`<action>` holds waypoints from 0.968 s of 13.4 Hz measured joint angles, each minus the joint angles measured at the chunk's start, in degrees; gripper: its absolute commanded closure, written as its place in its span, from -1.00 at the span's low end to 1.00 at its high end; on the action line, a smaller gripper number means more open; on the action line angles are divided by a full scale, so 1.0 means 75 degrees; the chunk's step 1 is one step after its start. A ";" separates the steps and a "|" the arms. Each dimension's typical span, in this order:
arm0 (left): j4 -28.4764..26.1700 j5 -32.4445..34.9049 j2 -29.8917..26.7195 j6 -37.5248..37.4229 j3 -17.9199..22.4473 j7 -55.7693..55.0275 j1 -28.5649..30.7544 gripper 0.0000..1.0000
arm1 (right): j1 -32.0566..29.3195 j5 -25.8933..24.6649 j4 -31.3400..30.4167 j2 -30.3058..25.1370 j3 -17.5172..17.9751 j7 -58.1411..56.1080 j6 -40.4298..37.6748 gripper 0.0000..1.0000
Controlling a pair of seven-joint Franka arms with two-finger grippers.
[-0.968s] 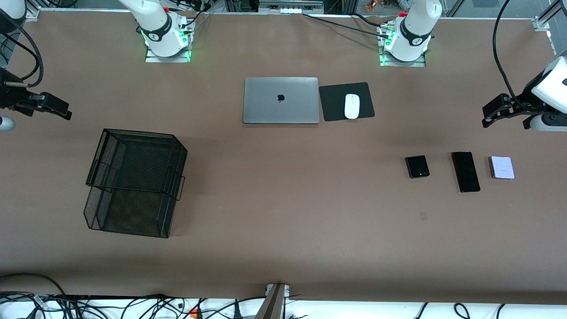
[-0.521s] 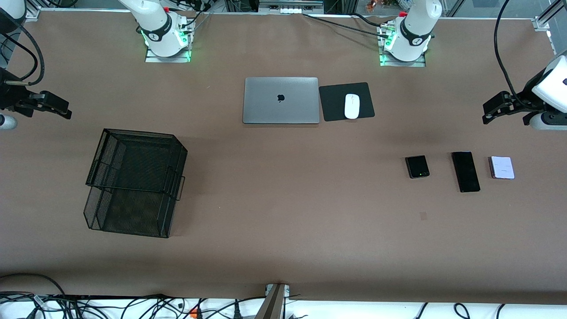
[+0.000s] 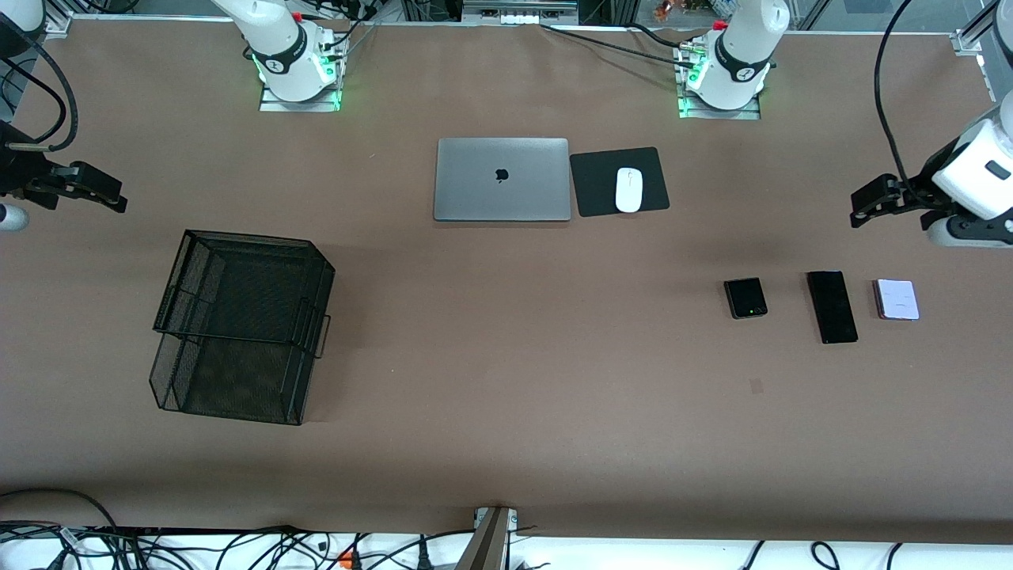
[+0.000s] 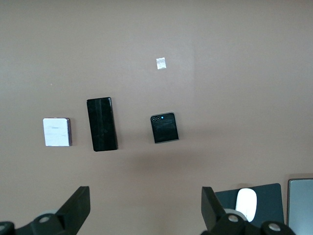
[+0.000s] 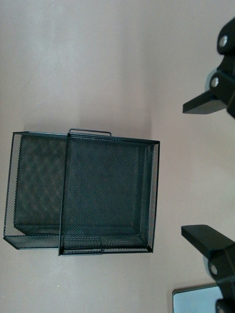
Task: Place phones with both arms
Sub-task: 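Move the left gripper over the small black flip phone, then lower the left gripper and grasp the small black flip phone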
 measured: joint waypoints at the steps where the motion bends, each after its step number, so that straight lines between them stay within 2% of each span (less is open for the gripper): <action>1: 0.0004 0.0000 0.0046 -0.0062 -0.0002 0.0000 -0.0010 -1.00 | 0.0000 0.0000 0.0008 0.0000 0.0000 0.0000 0.0000 -1.00; 5: -0.0135 -0.0001 0.0537 -0.0294 0.0080 0.0003 0.0053 -1.00 | 0.0002 0.0001 0.0024 0.0000 0.0002 0.0000 0.0000 -1.00; 7: -0.0293 -0.0003 0.1158 0.0265 0.0098 -0.0002 0.0069 -1.00 | 0.0002 0.0001 0.0026 0.0000 0.0003 0.0000 0.0000 -1.00; 10: -0.0899 -0.0003 0.2095 0.1838 0.0107 -0.0008 0.0101 -1.00 | 0.0003 0.0001 0.0026 0.0000 0.0007 0.0000 0.0000 -1.00; 13: -0.2469 -0.0009 0.2520 0.4399 0.0108 -0.0071 0.0153 -1.00 | 0.0004 0.0002 0.0026 0.0001 0.0011 0.0000 0.0000 -1.00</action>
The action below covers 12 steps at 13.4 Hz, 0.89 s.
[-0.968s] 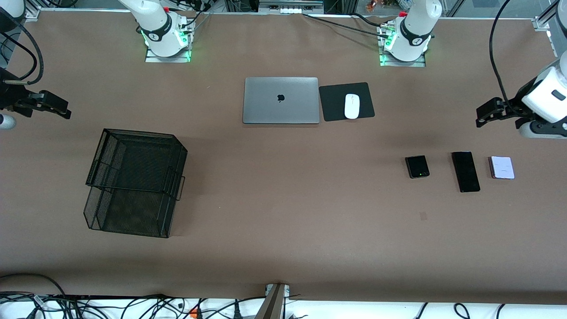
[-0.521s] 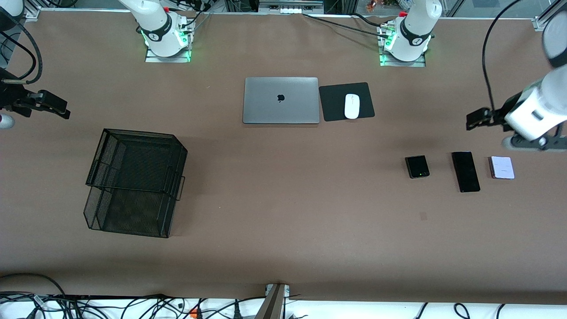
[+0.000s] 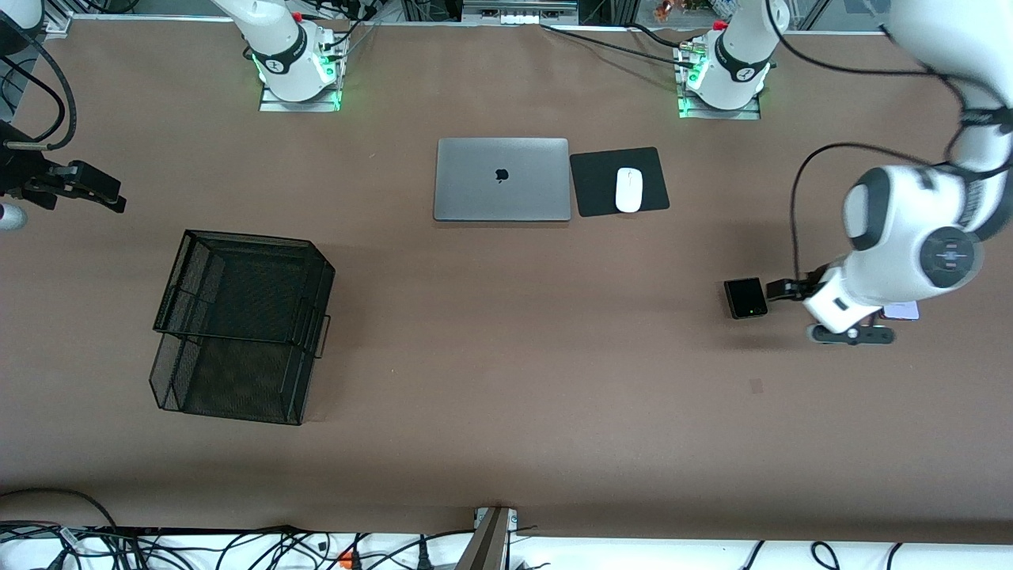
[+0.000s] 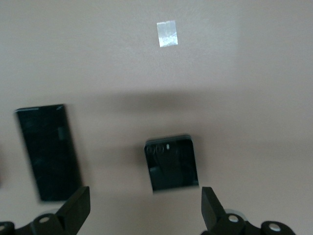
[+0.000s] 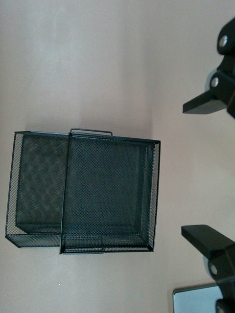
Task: Place phones with both arms
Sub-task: 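Lower the left gripper and grasp the small black flip phone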
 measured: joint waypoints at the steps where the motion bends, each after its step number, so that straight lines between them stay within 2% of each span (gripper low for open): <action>1: -0.0503 -0.0018 0.0052 0.0720 -0.0003 -0.0195 0.0016 -1.00 | 0.0000 0.0000 0.0000 0.0000 0.0000 0.0000 0.0000 -1.00; 3: -0.1008 -0.0065 0.0127 0.1360 -0.0074 -0.0795 0.0017 -1.00 | 0.0000 0.0000 0.0000 0.0000 0.0000 0.0000 0.0000 -1.00; 9: -0.1216 -0.0101 0.0914 0.2325 -0.0225 -0.1117 0.0015 -1.00 | 0.0000 0.0000 0.0000 0.0000 0.0005 0.0000 0.0000 -1.00; 10: -0.1233 -0.0102 0.0979 0.2380 -0.0224 -0.1117 0.0016 -0.46 | 0.0000 0.0000 0.0000 0.0000 0.0006 0.0000 0.0000 -1.00; 11: -0.1240 -0.0102 0.1014 0.2409 -0.0225 -0.1117 0.0016 0.31 | 0.0000 0.0000 0.0001 0.0000 0.0006 0.0000 0.0000 -1.00; 12: -0.1240 -0.0110 0.0997 0.2424 -0.0235 -0.1117 0.0015 0.51 | 0.0000 0.0000 0.0001 0.0000 0.0007 0.0000 0.0000 -1.00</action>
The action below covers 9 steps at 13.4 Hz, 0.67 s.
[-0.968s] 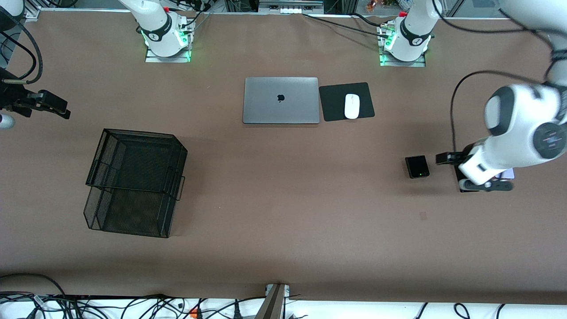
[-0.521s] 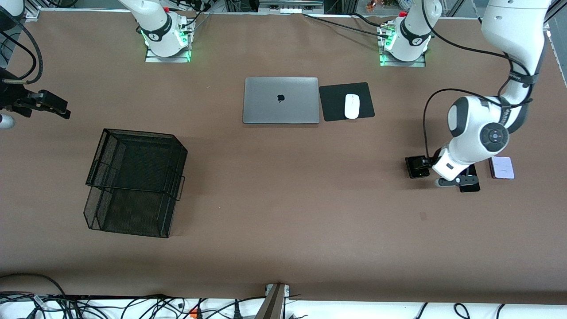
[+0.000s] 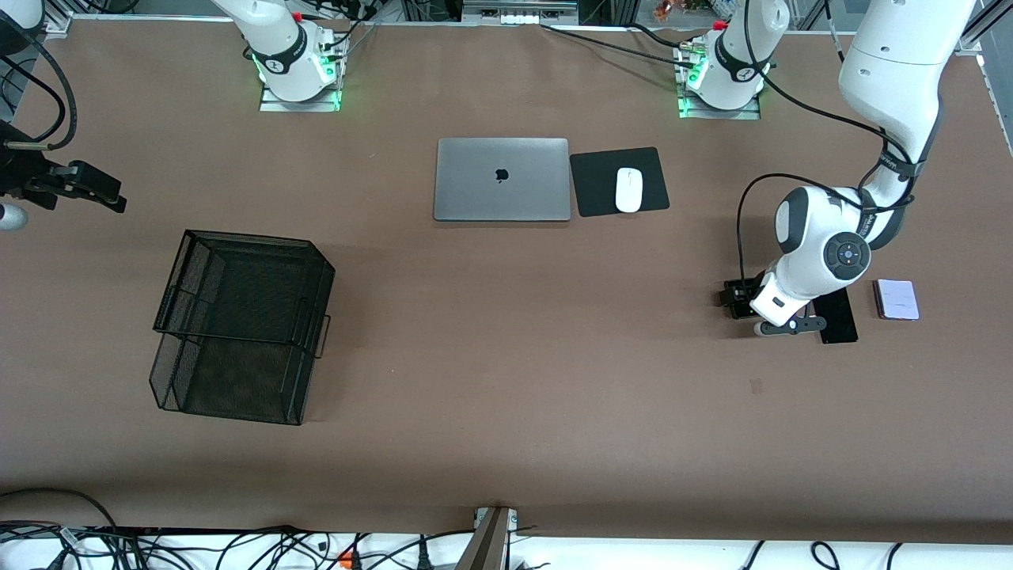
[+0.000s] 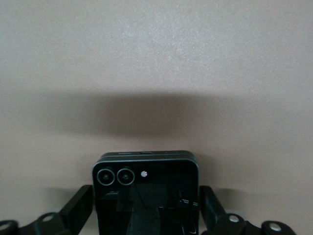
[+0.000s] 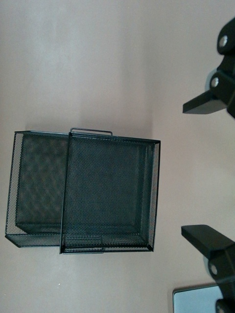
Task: Place phones with both arms
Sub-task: 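Lower the left gripper and grasp the small black flip phone, then carry the flip phone to the table middle and release it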
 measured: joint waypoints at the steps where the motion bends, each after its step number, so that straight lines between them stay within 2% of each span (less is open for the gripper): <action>1: 0.0000 -0.0001 -0.0050 -0.0011 -0.0002 0.0003 0.0001 0.58 | 0.0000 0.0000 0.0000 0.0000 0.0001 0.0000 0.0000 -1.00; 4: 0.0066 -0.0001 -0.0078 -0.0051 -0.0038 0.0003 0.0002 0.54 | 0.0000 0.0000 0.0000 0.0000 0.0003 0.0000 0.0000 -1.00; 6: 0.0603 -0.0002 -0.0123 -0.0967 -0.0339 0.0004 0.0003 0.53 | 0.0000 0.0000 0.0000 0.0000 0.0004 0.0000 0.0000 -1.00; 7: 0.1100 -0.0004 -0.0160 -0.1644 -0.0607 -0.0004 -0.0015 0.46 | 0.0000 0.0000 0.0000 0.0000 0.0006 0.0000 0.0000 -1.00; 8: 0.1626 -0.0007 -0.0192 -0.2144 -0.0889 -0.0050 -0.0079 0.17 | 0.0000 0.0000 0.0000 0.0000 0.0006 0.0000 0.0000 -1.00; 9: 0.2075 -0.0031 -0.0176 -0.2401 -0.1117 -0.0097 -0.0209 0.14 | 0.0000 0.0000 0.0005 0.0000 0.0005 0.0000 0.0001 -1.00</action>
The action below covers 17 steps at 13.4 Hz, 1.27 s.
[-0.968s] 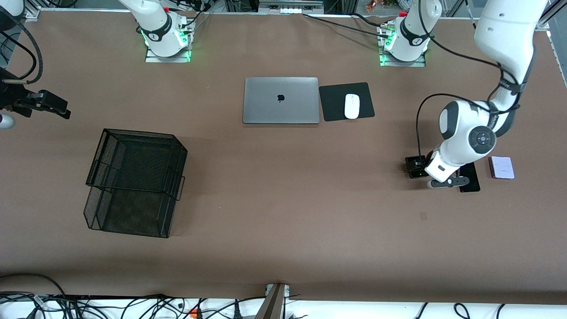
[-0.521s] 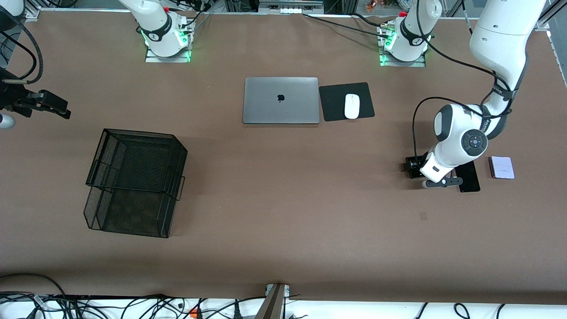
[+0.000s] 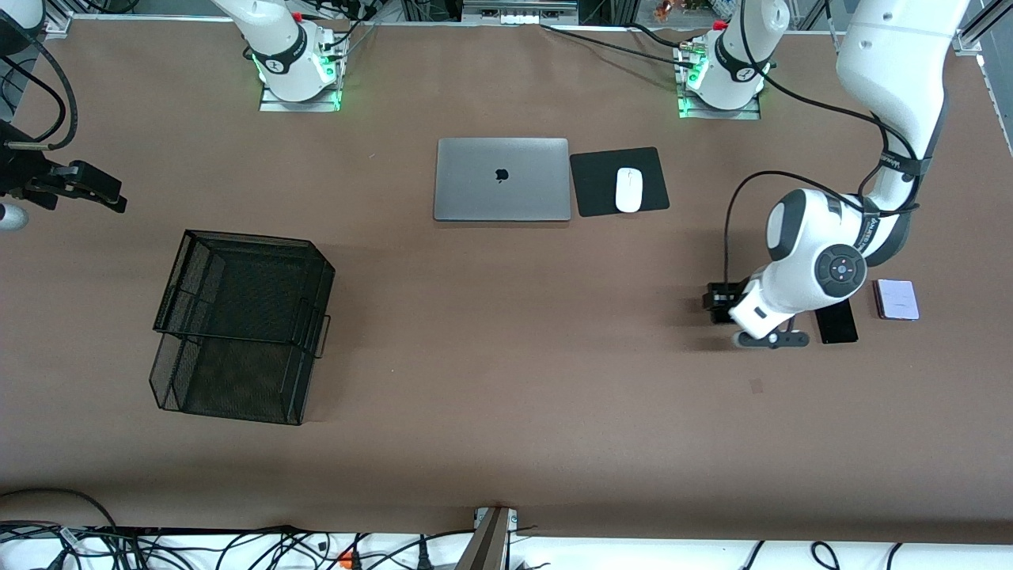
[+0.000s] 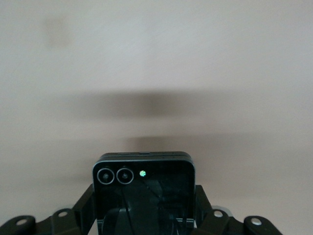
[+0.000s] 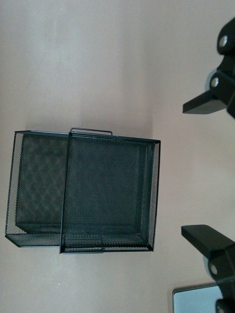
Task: Place phones with both arms
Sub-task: 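Carry the flip phone to the table middle and release it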
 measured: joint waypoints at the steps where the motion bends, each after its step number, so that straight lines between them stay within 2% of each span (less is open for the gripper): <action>1: 0.0394 -0.0116 0.0103 -0.0101 -0.0213 -0.0083 -0.0205 0.16 | -0.0001 0.0000 0.0012 0.0000 -0.0002 0.0000 0.0001 -1.00; 3: 0.1265 -0.0245 0.0714 -0.0105 -0.0444 -0.0770 -0.0959 0.18 | -0.0002 0.0000 0.0033 -0.0001 -0.0004 0.0000 0.0001 -1.00; 5: 0.2107 -0.0248 0.1540 -0.0033 -0.0480 -0.2077 -0.2014 0.04 | -0.0002 0.0000 0.0046 -0.0001 -0.0005 -0.0001 0.0001 -1.00; 7: 0.2693 -0.0248 0.2232 0.0460 -0.0455 -0.3036 -0.3017 0.05 | -0.0002 0.0000 0.0053 -0.0001 -0.0006 -0.0009 0.0001 -1.00; 8: 0.2840 -0.0248 0.2506 0.0910 -0.0444 -0.3374 -0.3434 -0.01 | -0.0003 0.0000 0.0054 -0.0002 -0.0008 -0.0016 0.0001 -1.00; 9: 0.2908 -0.0248 0.2714 0.1322 -0.0434 -0.3693 -0.3751 -0.66 | -0.0002 0.0000 0.0055 -0.0002 -0.0010 -0.0025 0.0001 -1.00; 10: 0.2948 -0.0248 0.2868 0.1584 -0.0413 -0.3930 -0.3957 -1.00 | -0.0002 0.0000 0.0056 -0.0002 -0.0011 -0.0044 0.0001 -1.00; 12: 0.3000 -0.0248 0.2925 0.1645 -0.0352 -0.4021 -0.3965 -1.00 | -0.0002 0.0000 0.0056 -0.0001 -0.0010 -0.0070 0.0001 -1.00; 14: 0.3117 -0.0248 0.2791 0.1223 -0.0291 -0.4036 -0.3783 -1.00 | -0.0002 0.0000 0.0056 -0.0001 -0.0006 -0.0073 0.0001 -1.00; 17: 0.3368 -0.0244 0.1994 -0.0981 -0.0113 -0.3872 -0.2983 -1.00 | 0.0115 0.0099 0.0055 0.0033 0.0082 -0.0071 -0.0002 -1.00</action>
